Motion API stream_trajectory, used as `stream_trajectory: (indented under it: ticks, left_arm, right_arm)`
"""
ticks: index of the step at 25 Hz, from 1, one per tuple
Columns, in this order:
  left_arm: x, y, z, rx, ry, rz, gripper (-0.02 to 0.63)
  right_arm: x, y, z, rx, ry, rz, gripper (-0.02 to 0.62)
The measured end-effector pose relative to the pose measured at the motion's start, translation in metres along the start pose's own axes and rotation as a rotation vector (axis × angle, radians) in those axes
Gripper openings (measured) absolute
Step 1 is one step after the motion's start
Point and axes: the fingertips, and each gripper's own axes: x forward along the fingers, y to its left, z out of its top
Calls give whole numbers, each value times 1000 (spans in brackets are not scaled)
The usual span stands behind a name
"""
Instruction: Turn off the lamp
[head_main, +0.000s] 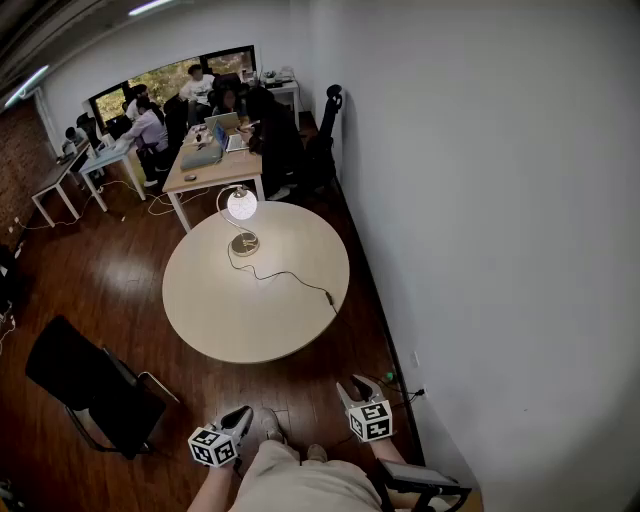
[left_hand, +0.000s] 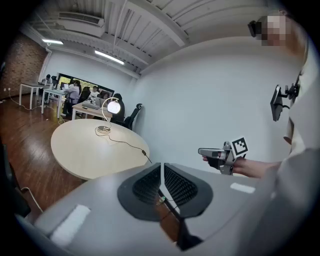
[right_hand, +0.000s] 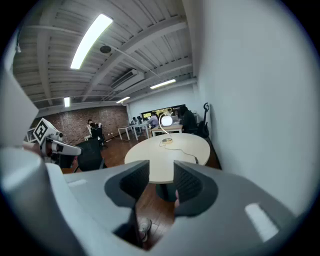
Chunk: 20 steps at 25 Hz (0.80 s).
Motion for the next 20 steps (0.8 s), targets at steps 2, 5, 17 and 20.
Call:
stream_trajectory:
  ticks: [2,5,17,20]
  left_arm:
    - [6,9,2,-8,-1,-3,3]
    - [19,25,10,-5,6,-13,3]
    - [85,85,69,19,62,-129,3]
    - [99,107,86,24,70,-148,3]
  right_arm:
    - [12,-2,2,5,-1,-3,152]
    - [30,-4,10,3,-3,-9,150]
    - [107,-13,50,32,31,-79,146]
    - [133,-14,69,37,23,-91,145]
